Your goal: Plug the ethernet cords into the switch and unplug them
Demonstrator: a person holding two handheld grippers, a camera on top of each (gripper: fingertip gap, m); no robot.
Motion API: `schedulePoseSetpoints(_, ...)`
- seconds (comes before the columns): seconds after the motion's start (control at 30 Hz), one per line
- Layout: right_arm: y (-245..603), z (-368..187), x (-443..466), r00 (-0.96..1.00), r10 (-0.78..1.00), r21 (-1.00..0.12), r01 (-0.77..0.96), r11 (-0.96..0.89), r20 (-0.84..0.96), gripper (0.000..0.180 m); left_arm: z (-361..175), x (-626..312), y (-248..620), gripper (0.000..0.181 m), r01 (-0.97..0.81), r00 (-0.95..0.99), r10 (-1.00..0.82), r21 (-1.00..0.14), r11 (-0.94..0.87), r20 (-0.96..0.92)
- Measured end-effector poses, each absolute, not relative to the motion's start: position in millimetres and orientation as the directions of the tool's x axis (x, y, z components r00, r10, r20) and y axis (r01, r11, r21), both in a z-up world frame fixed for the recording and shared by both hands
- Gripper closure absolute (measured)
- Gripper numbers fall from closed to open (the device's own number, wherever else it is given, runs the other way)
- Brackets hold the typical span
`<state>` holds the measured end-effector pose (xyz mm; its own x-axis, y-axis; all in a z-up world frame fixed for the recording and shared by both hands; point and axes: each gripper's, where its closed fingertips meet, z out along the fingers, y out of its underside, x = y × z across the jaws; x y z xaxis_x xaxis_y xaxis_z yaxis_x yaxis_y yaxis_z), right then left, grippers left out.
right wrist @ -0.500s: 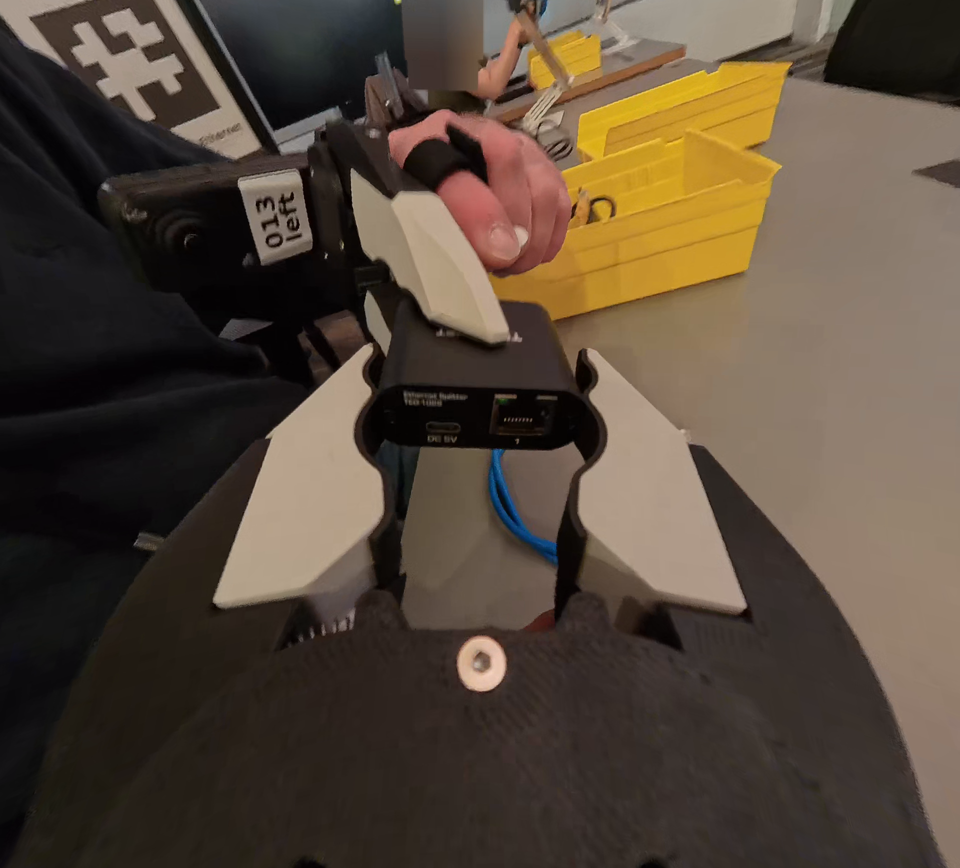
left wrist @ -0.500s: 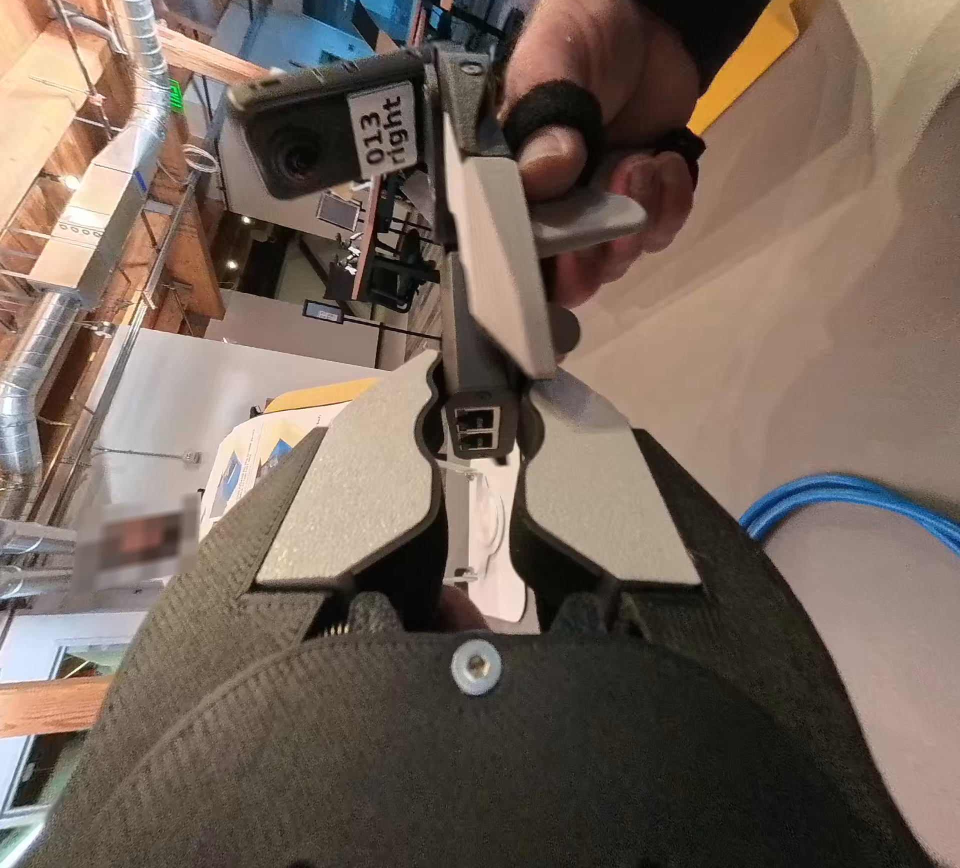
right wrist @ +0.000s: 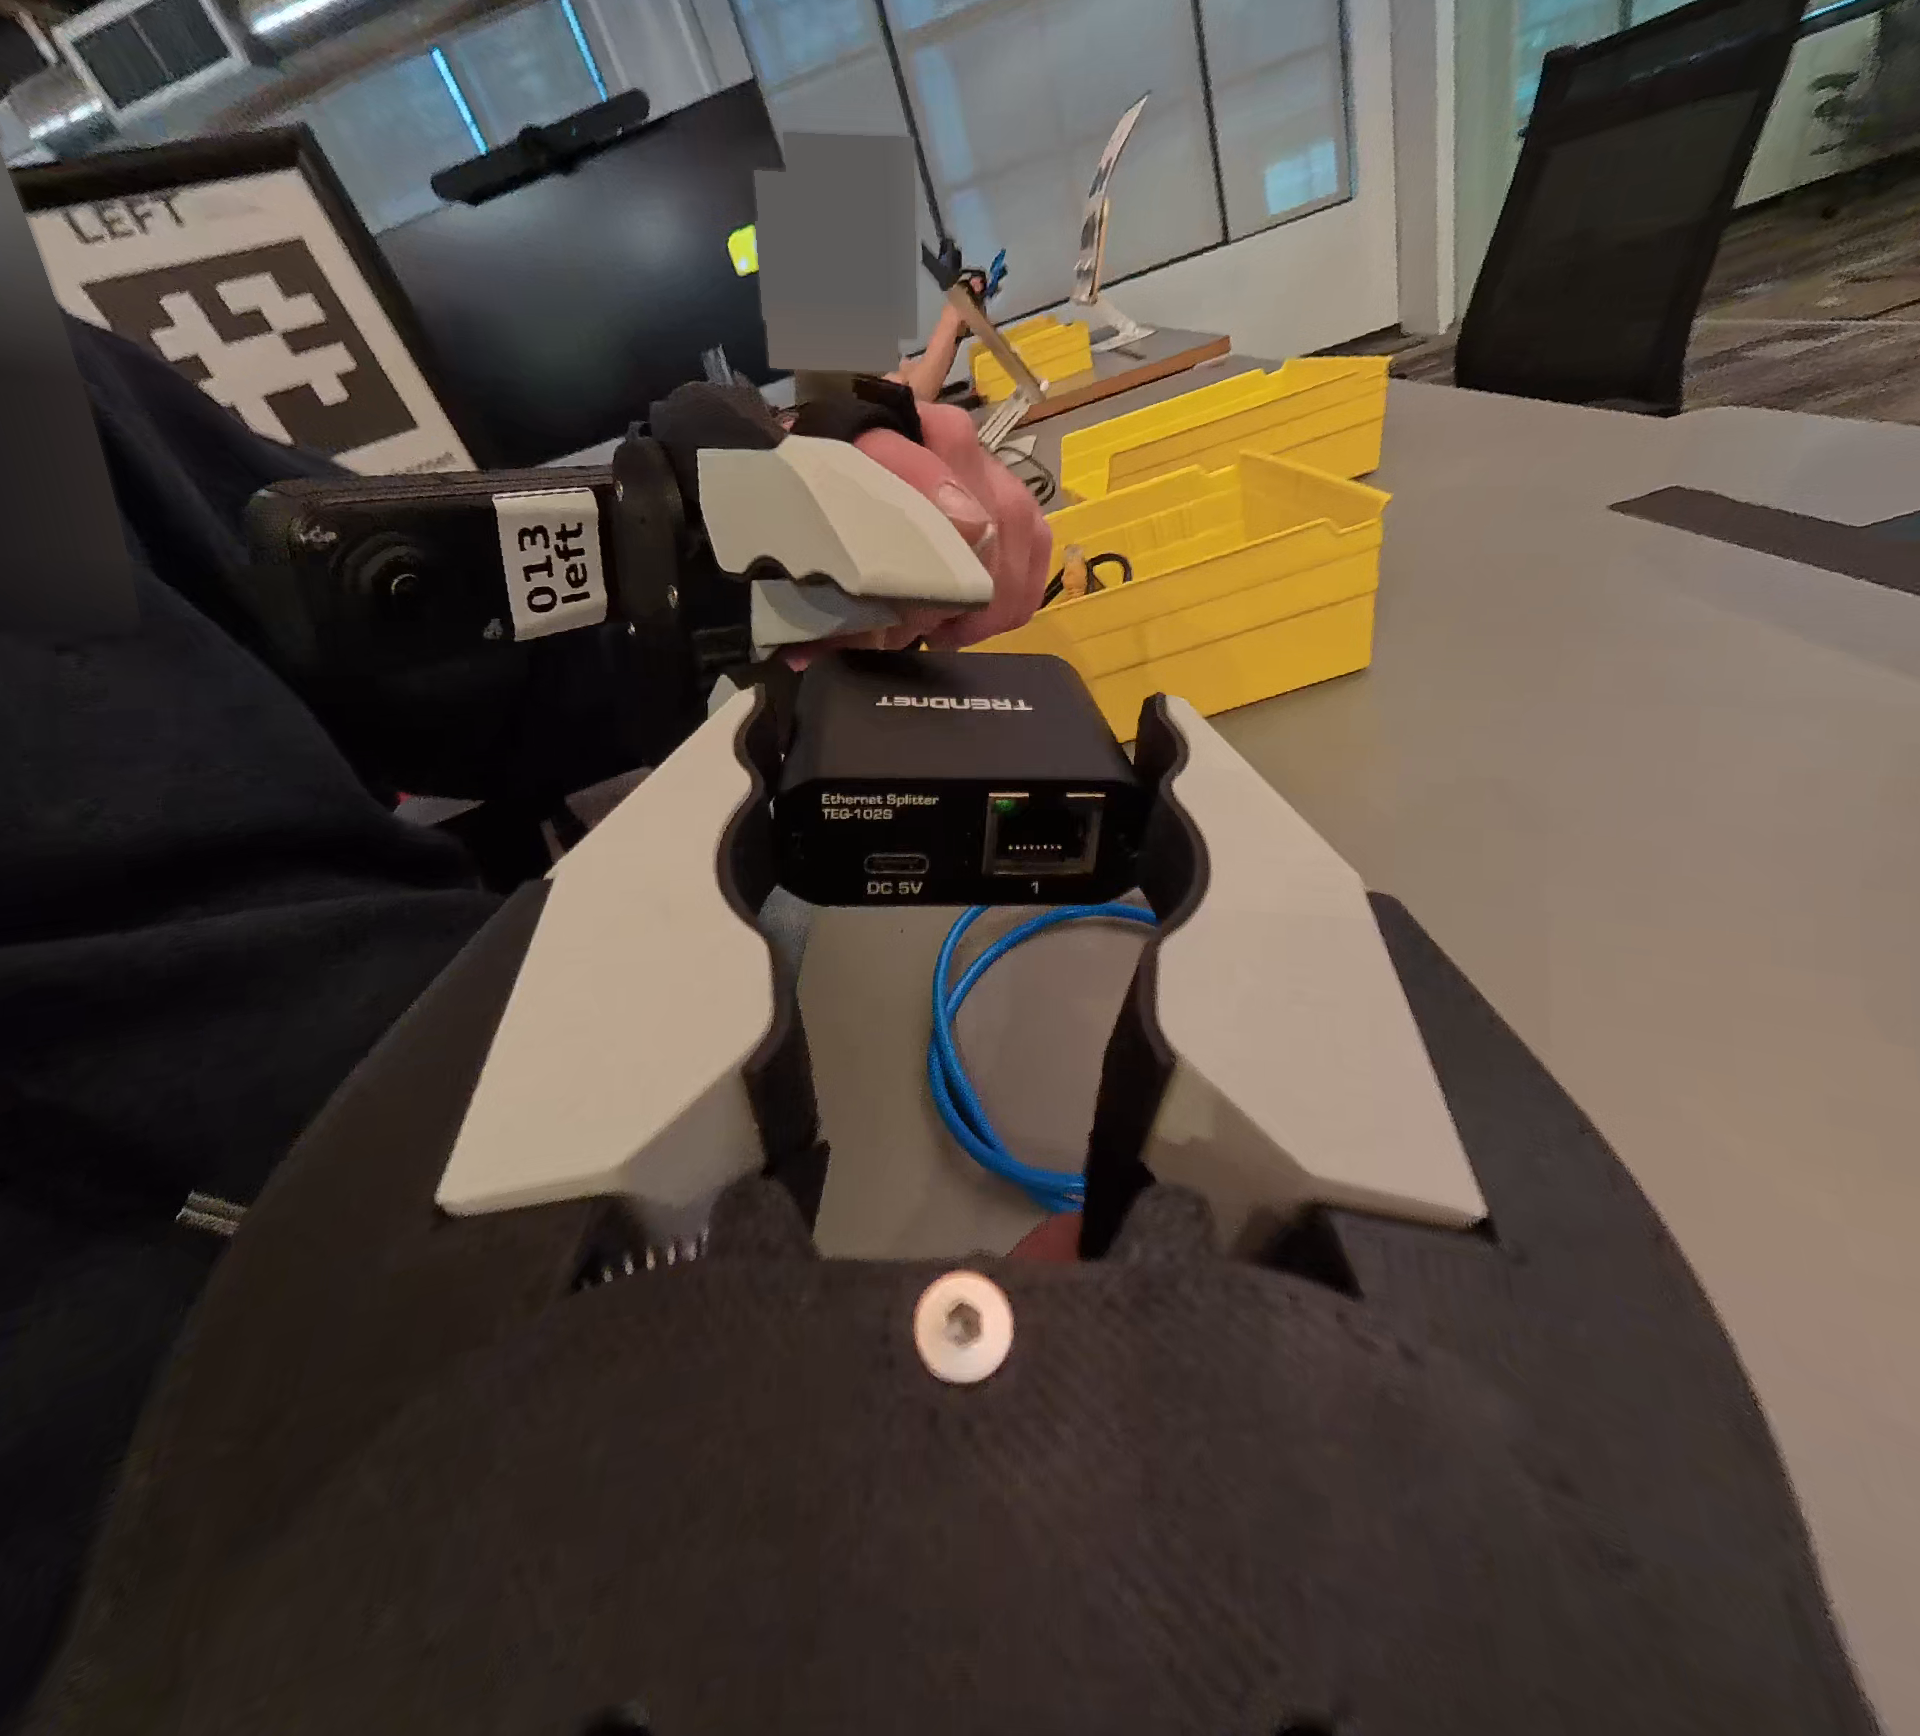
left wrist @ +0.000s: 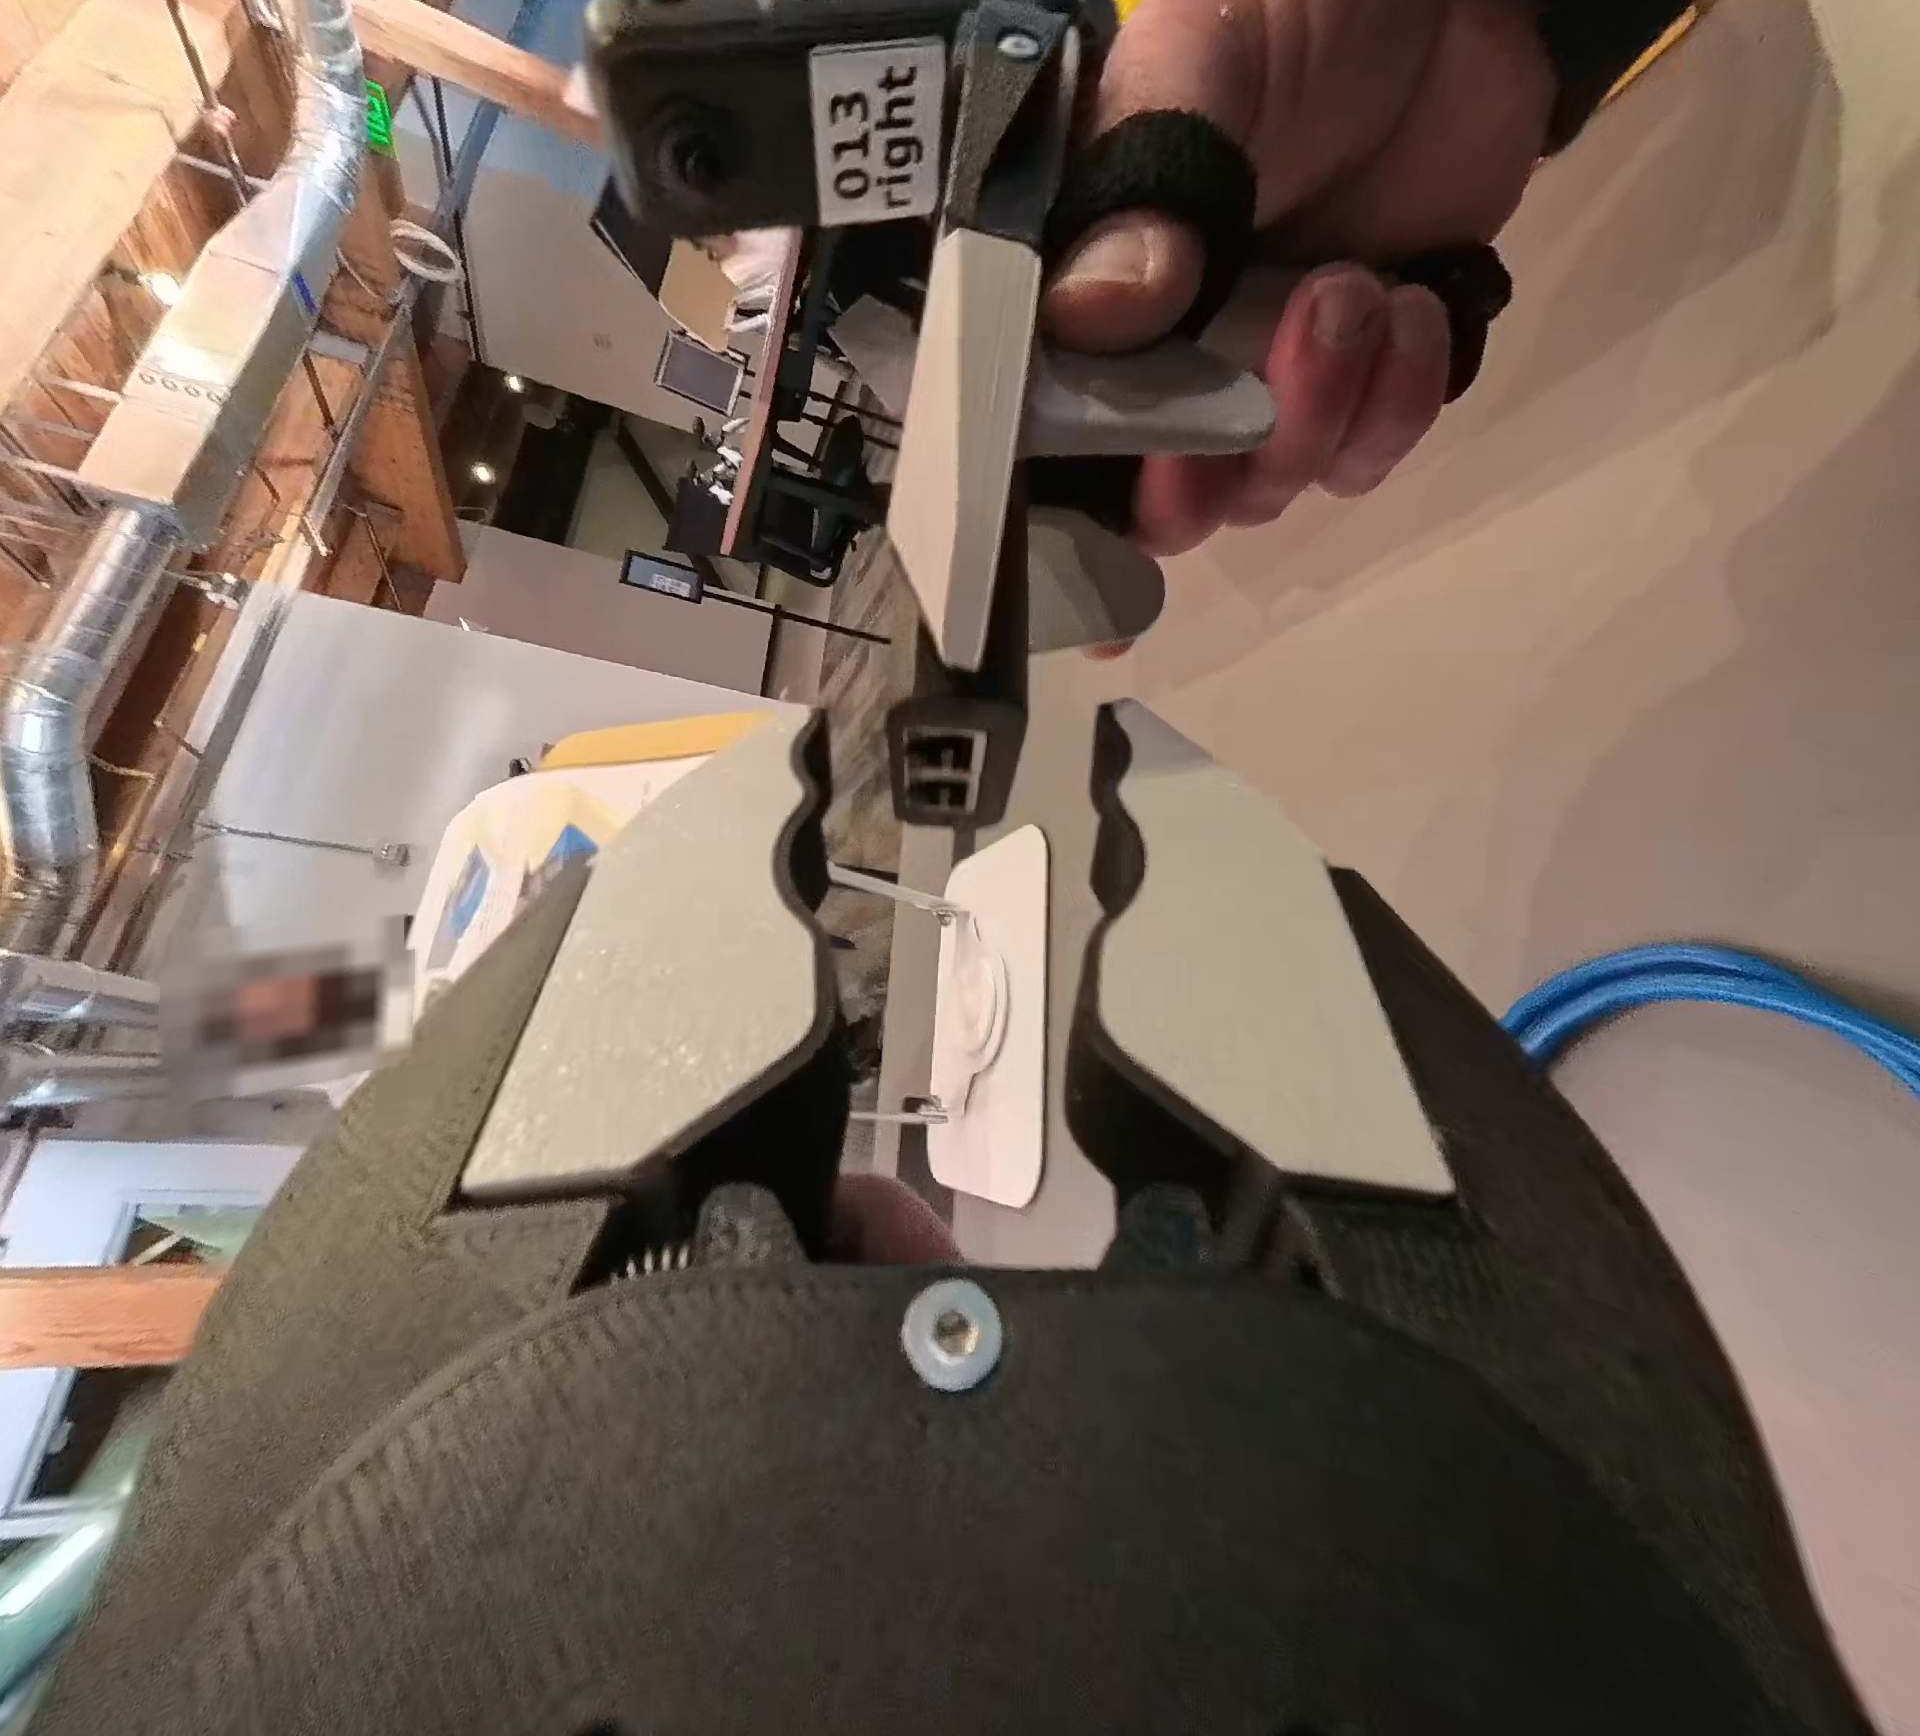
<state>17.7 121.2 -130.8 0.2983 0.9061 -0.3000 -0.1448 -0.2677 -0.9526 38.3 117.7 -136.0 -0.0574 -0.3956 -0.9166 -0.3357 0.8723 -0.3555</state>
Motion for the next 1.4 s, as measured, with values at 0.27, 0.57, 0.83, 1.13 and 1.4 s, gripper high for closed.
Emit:
schedulePoseSetpoints(0.27, 122.3, -116.7, 45.7, 0.263, 0.897, -0.910, -0.318, -0.266, -0.354, 0.112, -174.3, 4.1, 156.7, 0.128, -0.545, -0.050, -0.561, -0.448, 0.709, -0.826)
schedulePoseSetpoints(0.57, 124.7, -123.2, 57.4, 0.268, 0.882, -0.884, -0.378, -0.274, -0.388, 0.112, -287.3, -19.5, 190.1, 0.143, -0.756, -0.211, -0.619, -0.275, 0.594, -0.757)
schedulePoseSetpoints(0.83, 124.2, -124.2, 63.3, 0.279, 0.879, -0.882, -0.389, -0.265, -0.387, 0.112, -316.6, -15.4, 208.0, 0.164, -0.807, -0.207, -0.587, -0.202, 0.555, -0.783)
schedulePoseSetpoints(1.13, 125.4, -128.7, 61.2, 0.312, 0.882, -0.905, -0.352, -0.238, -0.353, 0.112, -269.6, -13.2, 211.1, 0.168, -0.800, -0.124, -0.578, -0.263, 0.539, -0.807)
schedulePoseSetpoints(1.4, 127.5, -119.7, 57.5, 0.368, 0.895, -0.941, -0.308, -0.140, -0.253, 0.111, -179.5, 7.7, 193.9, 0.169, -0.769, -0.077, -0.631, -0.357, 0.531, -0.772)
